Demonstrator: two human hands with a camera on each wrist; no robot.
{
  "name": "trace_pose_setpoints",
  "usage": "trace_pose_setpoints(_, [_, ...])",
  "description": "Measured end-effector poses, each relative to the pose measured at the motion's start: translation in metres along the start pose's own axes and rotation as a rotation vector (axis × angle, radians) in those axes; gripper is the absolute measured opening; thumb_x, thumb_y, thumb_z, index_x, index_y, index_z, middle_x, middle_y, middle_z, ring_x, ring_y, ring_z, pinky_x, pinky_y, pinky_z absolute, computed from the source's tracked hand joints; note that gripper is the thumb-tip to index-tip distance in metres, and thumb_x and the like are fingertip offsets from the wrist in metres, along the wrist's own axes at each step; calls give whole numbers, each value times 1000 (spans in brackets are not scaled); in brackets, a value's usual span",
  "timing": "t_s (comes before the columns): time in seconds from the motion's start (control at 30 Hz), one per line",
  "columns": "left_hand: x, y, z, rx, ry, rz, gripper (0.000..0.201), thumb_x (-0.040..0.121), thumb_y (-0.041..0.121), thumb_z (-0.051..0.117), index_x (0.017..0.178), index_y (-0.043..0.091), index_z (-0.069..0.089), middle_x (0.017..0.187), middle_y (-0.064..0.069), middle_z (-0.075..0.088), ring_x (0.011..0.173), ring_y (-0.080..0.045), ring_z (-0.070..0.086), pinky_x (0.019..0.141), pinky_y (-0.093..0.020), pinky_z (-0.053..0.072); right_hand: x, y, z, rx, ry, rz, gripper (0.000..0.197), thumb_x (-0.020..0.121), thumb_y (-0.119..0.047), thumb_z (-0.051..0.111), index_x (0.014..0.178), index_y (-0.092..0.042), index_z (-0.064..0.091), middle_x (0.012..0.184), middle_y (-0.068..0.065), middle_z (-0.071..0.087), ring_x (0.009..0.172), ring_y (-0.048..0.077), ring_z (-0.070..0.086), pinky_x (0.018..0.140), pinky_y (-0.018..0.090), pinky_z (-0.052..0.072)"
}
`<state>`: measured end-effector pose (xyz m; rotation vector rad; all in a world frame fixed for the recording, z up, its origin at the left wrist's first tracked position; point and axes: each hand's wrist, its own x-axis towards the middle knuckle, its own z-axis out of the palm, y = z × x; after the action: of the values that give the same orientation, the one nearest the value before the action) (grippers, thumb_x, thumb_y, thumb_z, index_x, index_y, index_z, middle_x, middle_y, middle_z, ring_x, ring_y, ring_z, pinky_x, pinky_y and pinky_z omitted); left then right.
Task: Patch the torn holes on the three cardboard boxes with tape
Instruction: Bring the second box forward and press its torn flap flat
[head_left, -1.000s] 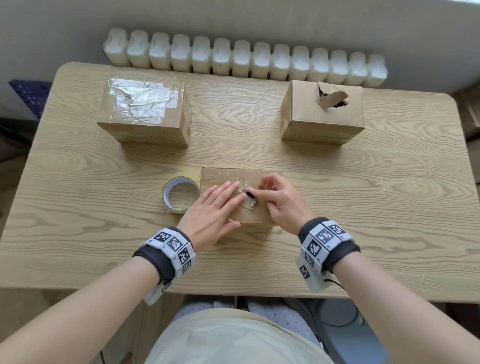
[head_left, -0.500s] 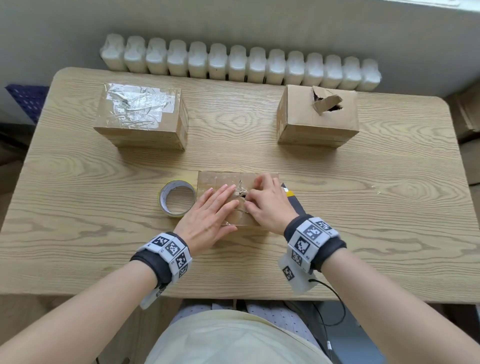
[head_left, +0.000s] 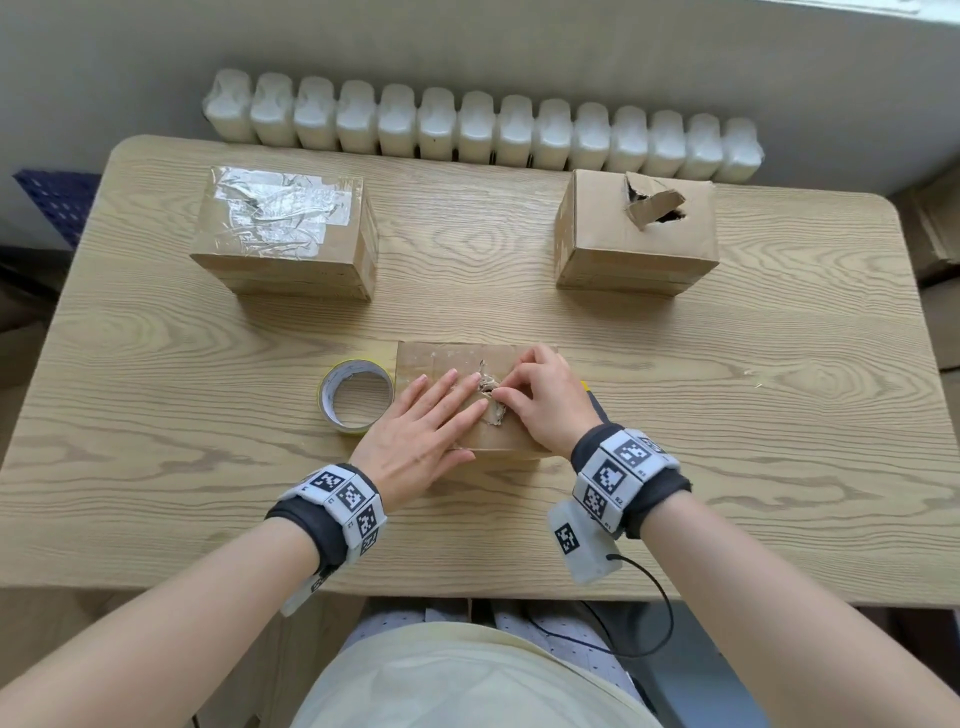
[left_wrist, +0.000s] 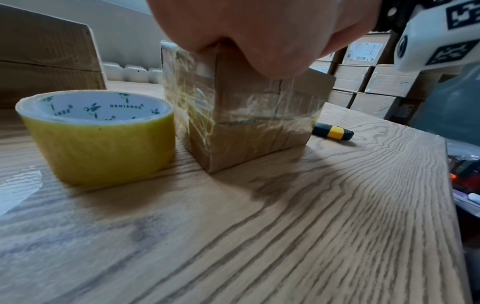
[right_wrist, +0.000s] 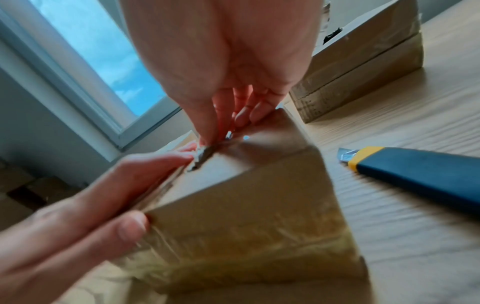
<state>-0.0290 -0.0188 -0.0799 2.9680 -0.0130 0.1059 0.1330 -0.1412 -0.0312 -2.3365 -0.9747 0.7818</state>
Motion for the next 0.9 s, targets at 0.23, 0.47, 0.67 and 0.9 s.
trace_pose_setpoints(0.23, [-2, 1, 2, 74, -5, 55, 50, 97, 42, 30, 143, 21, 33, 150, -5, 36, 138, -30, 35, 109, -50, 26, -1, 6, 8, -21, 80, -33, 19, 87, -28, 65, 84, -9, 69, 97, -3, 50, 97, 16, 45, 81, 20, 30])
trace_pose_setpoints(0.47, [-1, 2, -2, 72, -75, 36, 55, 95, 44, 29, 145, 21, 31, 152, -4, 34, 139, -28, 33, 109, -47, 24, -9, 16, 1, 291, 182, -28, 10, 85, -16, 68, 87, -6, 69, 94, -2, 56, 86, 11, 58, 83, 27, 50])
trace_pose_setpoints(0.67, [0, 2, -4, 47, -104, 2, 59, 94, 45, 30, 142, 10, 32, 152, -8, 32, 139, -27, 32, 110, -46, 24, -10, 18, 17, 223, 206, -109, 22, 71, -17, 80, 83, -7, 64, 95, -1, 46, 88, 10, 51, 78, 11, 44])
trace_pose_setpoints(0.9, [2, 1, -4, 51, -126, -5, 58, 94, 44, 30, 142, 10, 32, 152, -9, 31, 140, -27, 31, 110, -45, 24, -25, 25, 5, 160, 203, -298, 33, 81, 7, 51, 101, -9, 71, 114, 6, 61, 105, 18, 59, 93, 27, 47])
